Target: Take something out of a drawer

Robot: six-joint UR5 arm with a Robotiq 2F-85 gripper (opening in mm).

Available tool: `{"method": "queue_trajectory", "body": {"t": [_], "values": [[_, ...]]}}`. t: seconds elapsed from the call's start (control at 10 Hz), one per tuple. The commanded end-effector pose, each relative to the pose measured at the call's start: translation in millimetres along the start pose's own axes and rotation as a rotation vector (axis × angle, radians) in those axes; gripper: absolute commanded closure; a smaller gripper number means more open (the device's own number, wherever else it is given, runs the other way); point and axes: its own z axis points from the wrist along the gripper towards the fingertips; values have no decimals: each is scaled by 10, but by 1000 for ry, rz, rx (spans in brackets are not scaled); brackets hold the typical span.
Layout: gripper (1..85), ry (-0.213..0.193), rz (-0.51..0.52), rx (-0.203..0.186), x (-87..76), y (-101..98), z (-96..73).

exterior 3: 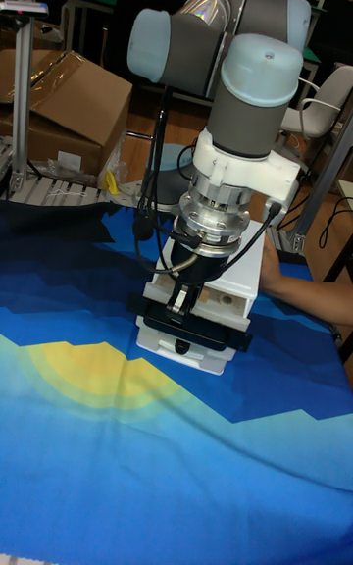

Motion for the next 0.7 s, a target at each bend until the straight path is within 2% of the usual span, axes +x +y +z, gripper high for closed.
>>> {"method": "queue_trajectory", "body": {"t": [0.0, 0.1, 0.2, 0.3, 0.4, 0.5, 0.6], "values": [[847, -3, 39, -4, -19, 41, -37], [847, 1, 73, -38, -13, 138, -41], [847, -8, 107, -79, -42, 243, -48], [847, -20, 121, -103, -79, 303, -54], [843, -14, 111, -99, -61, 292, -52], [843, -36, 132, -123, -125, 350, -61], [843, -42, 139, -101, -139, 292, -55]]}}
